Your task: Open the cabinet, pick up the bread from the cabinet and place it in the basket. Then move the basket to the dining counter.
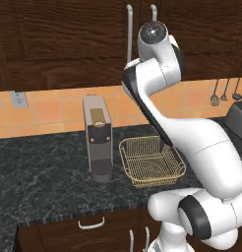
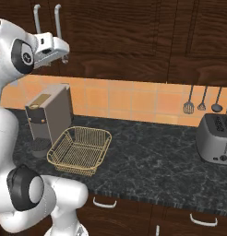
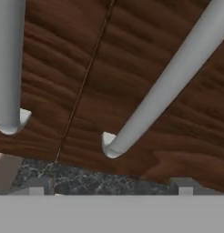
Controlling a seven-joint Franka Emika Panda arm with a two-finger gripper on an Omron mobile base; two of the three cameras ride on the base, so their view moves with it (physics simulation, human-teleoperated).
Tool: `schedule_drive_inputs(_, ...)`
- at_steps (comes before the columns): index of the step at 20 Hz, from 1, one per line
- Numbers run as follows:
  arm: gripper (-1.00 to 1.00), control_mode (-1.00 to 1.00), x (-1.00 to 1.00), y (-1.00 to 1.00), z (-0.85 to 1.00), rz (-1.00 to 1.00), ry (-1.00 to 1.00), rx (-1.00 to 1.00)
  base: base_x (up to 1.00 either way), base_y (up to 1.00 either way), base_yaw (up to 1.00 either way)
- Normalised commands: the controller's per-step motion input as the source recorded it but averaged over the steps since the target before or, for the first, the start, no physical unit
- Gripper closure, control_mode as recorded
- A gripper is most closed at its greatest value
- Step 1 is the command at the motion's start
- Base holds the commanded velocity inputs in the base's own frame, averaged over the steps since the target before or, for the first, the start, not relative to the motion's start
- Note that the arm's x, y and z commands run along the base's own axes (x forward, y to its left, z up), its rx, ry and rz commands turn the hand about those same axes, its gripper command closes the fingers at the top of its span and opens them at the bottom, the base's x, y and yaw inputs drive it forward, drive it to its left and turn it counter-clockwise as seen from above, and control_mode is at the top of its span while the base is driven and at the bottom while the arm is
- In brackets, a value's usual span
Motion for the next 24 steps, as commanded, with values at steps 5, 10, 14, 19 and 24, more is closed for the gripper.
schedule_drive_inputs(5, -1.0, -1.0, 0.6, -0.21, 0.17, 0.25, -0.16, 0.04, 0.0, 0.0, 0.0)
schedule_drive_inputs(10, -1.0, -1.0, 0.44, 0.04, 0.0, 0.21, -0.07, 0.0, 0.0, 0.0, 0.0)
schedule_drive_inputs(14, 1.0, -1.0, 0.48, 0.0, 0.0, 0.11, -0.02, 0.0, 0.0, 0.0, 0.0)
schedule_drive_inputs(19, 1.0, -1.0, 0.2, 0.0, -0.02, 0.0, 0.0, 0.0, 0.0, 0.0, 0.0)
schedule_drive_inputs(24, 1.0, -1.0, -0.6, -0.01, 0.0, -0.03, 0.0, 0.0, 0.0, 0.0, 0.0)
